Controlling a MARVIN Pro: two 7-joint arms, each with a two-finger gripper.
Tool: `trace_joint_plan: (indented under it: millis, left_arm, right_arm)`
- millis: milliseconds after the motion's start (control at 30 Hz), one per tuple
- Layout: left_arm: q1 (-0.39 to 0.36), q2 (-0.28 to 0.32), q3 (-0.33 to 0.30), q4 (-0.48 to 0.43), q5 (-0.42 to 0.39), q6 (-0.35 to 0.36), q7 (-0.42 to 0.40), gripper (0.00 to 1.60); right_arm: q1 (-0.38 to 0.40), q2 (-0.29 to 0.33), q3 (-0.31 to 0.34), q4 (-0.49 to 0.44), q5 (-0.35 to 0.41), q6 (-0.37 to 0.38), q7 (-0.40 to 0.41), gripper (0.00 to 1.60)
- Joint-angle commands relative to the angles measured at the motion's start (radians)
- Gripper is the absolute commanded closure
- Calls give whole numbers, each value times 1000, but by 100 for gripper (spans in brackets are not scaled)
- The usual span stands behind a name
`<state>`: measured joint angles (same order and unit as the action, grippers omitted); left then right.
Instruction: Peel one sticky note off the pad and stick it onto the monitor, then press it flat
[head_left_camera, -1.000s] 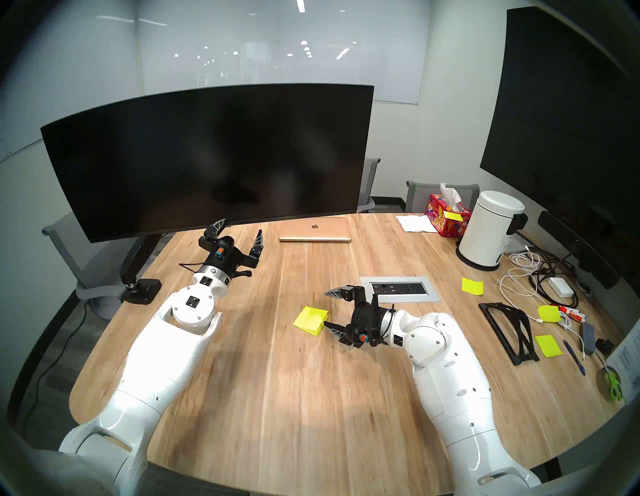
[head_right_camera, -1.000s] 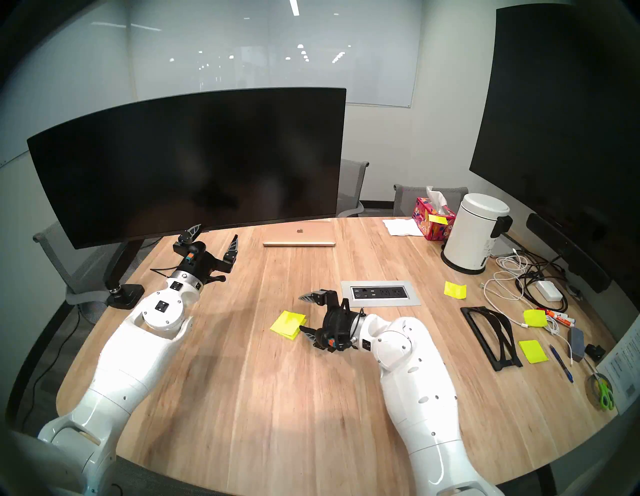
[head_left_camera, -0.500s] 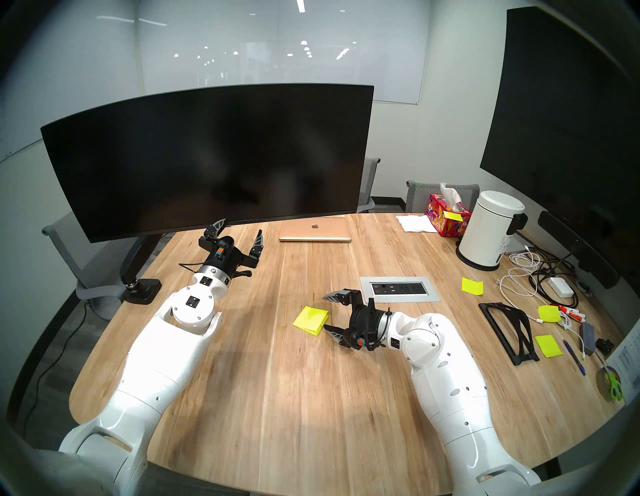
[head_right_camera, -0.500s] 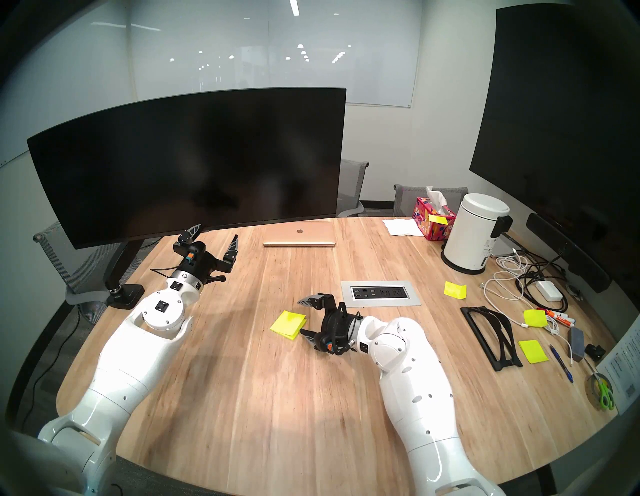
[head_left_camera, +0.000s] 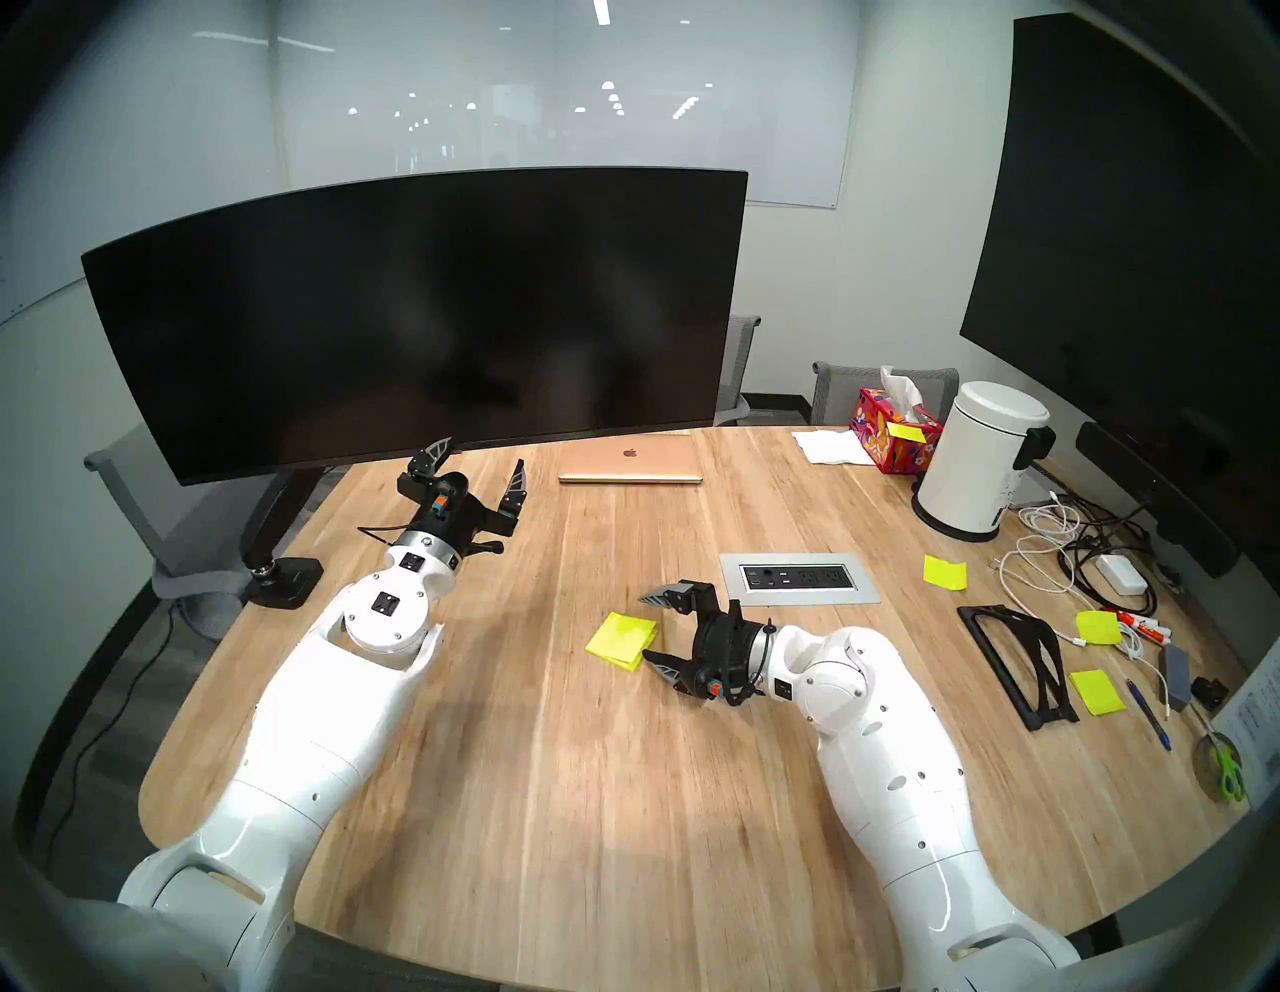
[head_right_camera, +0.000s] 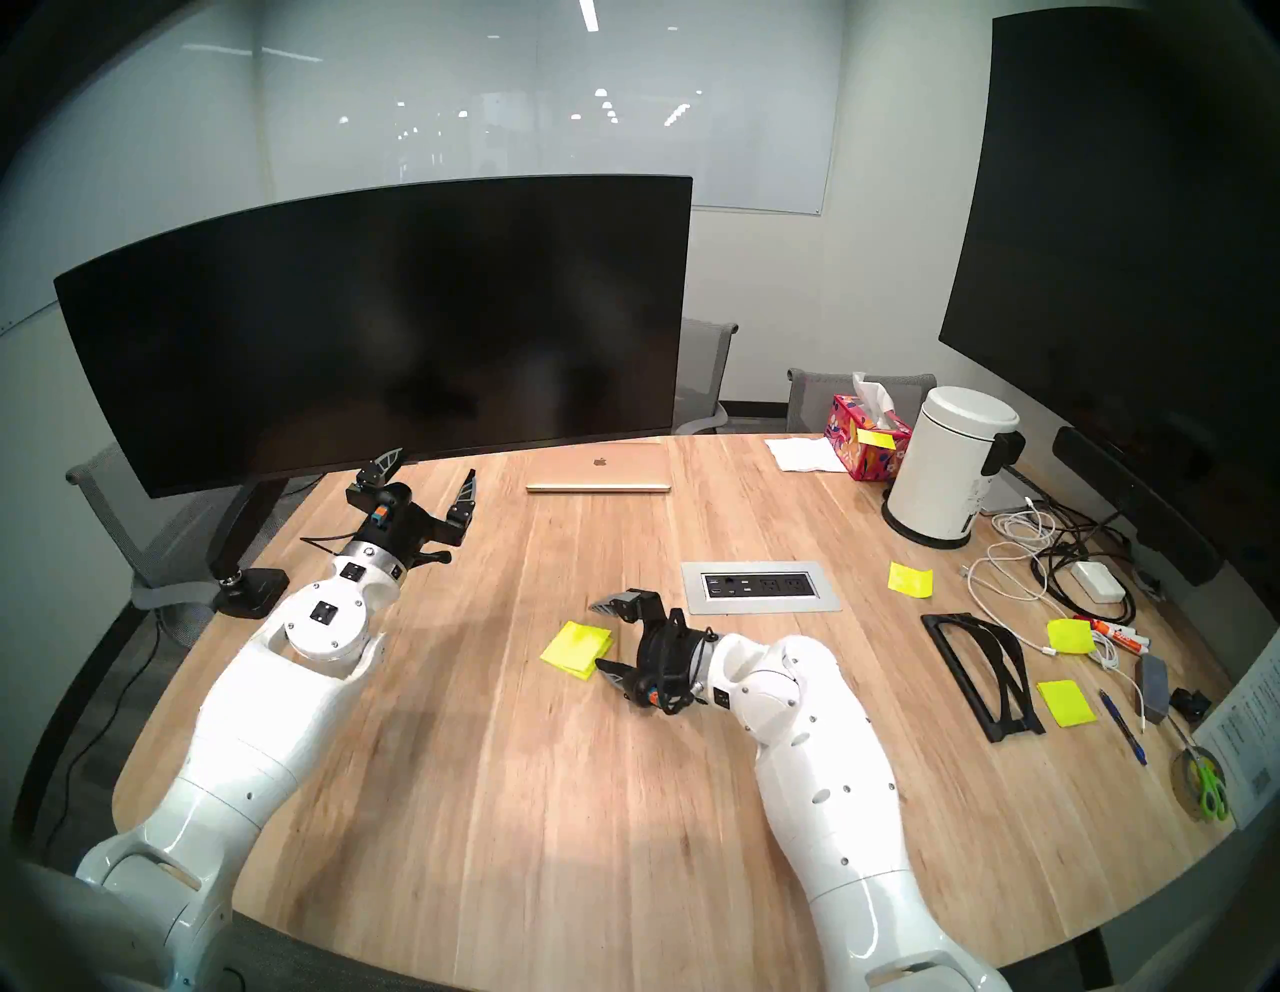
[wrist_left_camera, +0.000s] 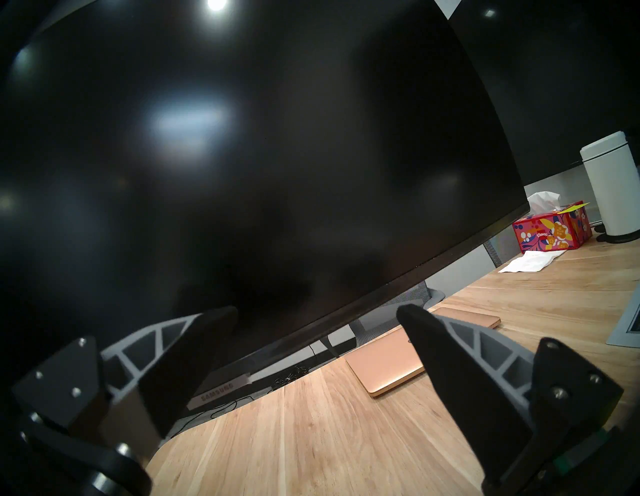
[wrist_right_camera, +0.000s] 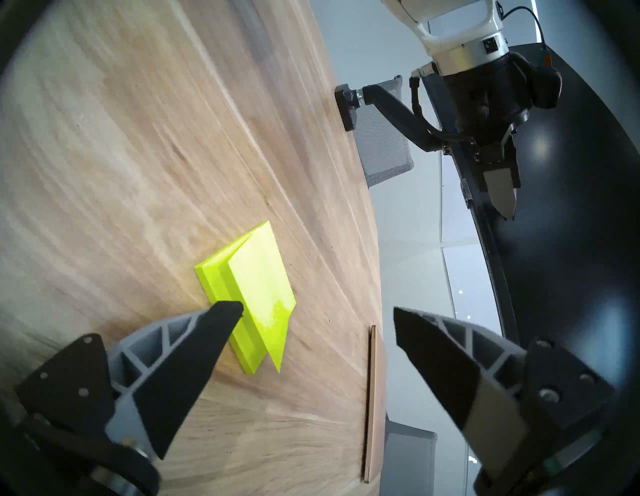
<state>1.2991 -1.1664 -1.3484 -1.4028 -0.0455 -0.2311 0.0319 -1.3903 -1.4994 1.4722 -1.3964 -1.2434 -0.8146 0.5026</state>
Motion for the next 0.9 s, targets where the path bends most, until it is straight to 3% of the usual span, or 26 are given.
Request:
trace_joint_plan:
  millis: [0, 633, 667, 700, 767, 800, 833, 867]
  left_arm:
    - [-9, -3, 0, -13, 0, -1, 0, 0]
    - [-9, -3, 0, -13, 0, -1, 0, 0]
    - [-9, -3, 0, -13, 0, -1, 0, 0]
    - [-9, -3, 0, -13, 0, -1, 0, 0]
    - [-9, -3, 0, -13, 0, -1, 0, 0]
    - [-9, -3, 0, -13, 0, -1, 0, 0]
    - [-9, -3, 0, -13, 0, -1, 0, 0]
    - [-9, -3, 0, -13, 0, -1, 0, 0]
  right_arm:
    - [40, -24, -2, 19, 3, 3, -28, 0]
    - [69, -36, -7, 75, -13, 1, -63, 4]
    - [69, -36, -6, 75, -12, 1, -62, 34]
    - [68, -35, -5, 75, -12, 1, -62, 93]
    - [68, -34, -4, 75, -10, 0, -63, 95]
    - [66, -33, -2, 74, -8, -2, -65, 123]
    - [66, -33, -2, 74, -8, -2, -65, 123]
    - [66, -32, -1, 74, -7, -3, -64, 152]
